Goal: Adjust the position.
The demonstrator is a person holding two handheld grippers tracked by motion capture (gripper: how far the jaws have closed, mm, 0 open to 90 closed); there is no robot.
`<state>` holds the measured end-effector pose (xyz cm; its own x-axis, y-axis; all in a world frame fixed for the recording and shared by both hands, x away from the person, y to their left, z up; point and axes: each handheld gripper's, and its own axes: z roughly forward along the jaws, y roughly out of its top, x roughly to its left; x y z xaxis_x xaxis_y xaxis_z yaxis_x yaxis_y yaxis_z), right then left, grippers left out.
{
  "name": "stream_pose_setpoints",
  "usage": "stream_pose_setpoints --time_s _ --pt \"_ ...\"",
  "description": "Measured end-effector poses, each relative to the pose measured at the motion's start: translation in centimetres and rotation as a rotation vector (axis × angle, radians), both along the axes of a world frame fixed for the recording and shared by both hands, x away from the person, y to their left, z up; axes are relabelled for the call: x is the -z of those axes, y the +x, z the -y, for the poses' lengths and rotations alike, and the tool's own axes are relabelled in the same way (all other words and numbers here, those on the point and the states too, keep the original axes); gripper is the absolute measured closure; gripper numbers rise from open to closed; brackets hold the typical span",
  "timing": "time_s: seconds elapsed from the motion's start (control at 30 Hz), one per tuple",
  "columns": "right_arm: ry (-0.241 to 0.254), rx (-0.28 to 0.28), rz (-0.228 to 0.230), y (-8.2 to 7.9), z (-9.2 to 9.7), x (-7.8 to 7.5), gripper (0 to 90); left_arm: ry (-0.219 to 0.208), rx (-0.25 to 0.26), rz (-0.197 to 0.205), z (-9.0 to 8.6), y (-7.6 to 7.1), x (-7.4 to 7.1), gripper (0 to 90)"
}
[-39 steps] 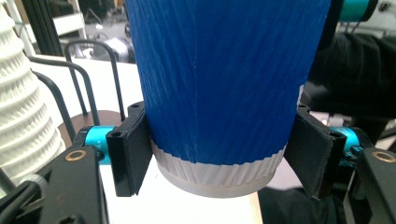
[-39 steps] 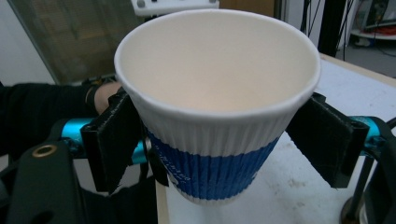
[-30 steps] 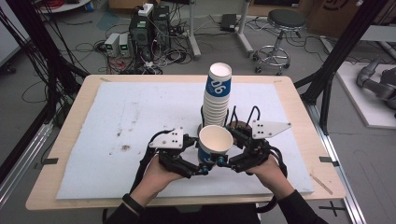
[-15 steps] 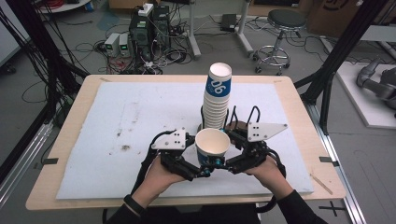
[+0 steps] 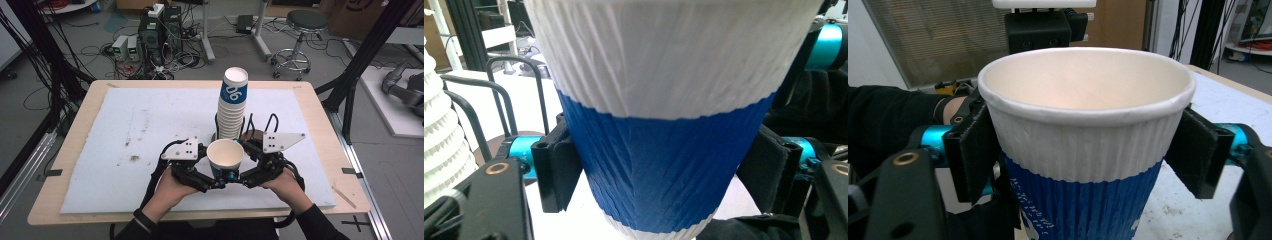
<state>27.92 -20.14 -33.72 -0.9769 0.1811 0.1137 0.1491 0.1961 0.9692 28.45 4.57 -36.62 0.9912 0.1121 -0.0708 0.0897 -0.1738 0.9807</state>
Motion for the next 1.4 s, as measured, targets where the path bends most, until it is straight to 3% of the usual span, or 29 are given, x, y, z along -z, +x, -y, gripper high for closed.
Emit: stream_pose_setpoints --time_s 0.33,0.93,1.4 --pt "0.014 -0.004 -0.014 0.4 0.7 -0.2 18.0 -0.015 -0.01 0.005 -0.8 0.3 -0.2 26.9" --pt "-0.036 0.011 0.007 1.0 2.1 0.4 18.0 -0.054 -0.043 0.009 -2.7 0.3 -2.4 27.0" --pt "-0.095 -0.016 0.015 0.6 0.4 1.8 18.2 -0.061 -0.031 0.004 -2.2 0.1 -2.5 27.0"
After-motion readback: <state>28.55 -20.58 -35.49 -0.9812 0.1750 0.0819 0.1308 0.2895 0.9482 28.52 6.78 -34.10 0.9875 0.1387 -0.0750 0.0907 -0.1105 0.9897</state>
